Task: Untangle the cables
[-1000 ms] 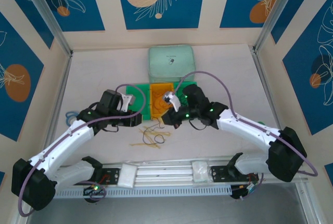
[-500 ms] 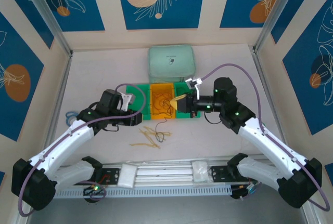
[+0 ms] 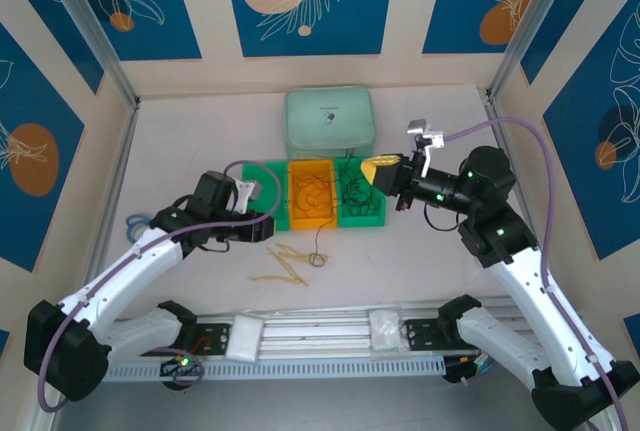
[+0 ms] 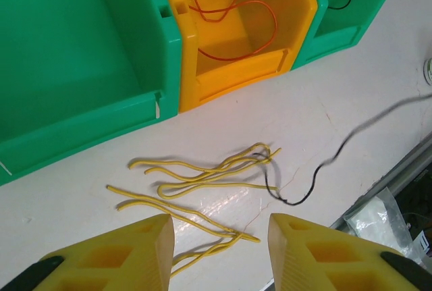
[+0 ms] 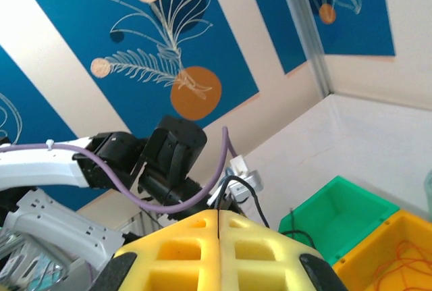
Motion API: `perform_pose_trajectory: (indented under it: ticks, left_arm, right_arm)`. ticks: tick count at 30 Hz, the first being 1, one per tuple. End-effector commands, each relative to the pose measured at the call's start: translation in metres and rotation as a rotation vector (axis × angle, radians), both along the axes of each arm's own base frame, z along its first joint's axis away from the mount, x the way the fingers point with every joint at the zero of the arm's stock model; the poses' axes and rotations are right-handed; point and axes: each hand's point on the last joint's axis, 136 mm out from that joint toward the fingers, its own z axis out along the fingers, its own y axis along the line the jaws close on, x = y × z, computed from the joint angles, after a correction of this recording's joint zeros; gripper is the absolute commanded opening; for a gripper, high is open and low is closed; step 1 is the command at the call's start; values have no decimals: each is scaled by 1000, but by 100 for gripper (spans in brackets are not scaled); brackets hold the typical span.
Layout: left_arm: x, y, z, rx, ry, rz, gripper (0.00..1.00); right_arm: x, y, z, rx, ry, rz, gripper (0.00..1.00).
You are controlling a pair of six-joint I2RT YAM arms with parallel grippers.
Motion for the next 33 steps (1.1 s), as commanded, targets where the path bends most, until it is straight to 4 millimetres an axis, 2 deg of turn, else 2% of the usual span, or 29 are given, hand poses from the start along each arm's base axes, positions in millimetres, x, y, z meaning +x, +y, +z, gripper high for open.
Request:
perform_pose_trajectory:
  ticks: [1, 8, 21, 27, 33]
  left_arm:
    - [7, -4, 14, -29, -35, -18, 41]
    - [9, -7, 13, -35, -28, -21, 41]
    - [9, -7, 8, -28, -18, -21, 41]
    - [11, -8, 4, -22, -9, -25, 41]
    - [13, -8, 0, -11, -3, -25, 41]
  right_arm:
    - [-3, -13, 19, 12, -46, -60, 0]
    - [5, -25, 32, 12, -86, -116, 0]
    - [47, -34, 52, 11, -132, -173, 0]
    - [76, -39, 46, 2, -113, -201, 0]
    - [95, -38, 34, 7, -74, -191, 0]
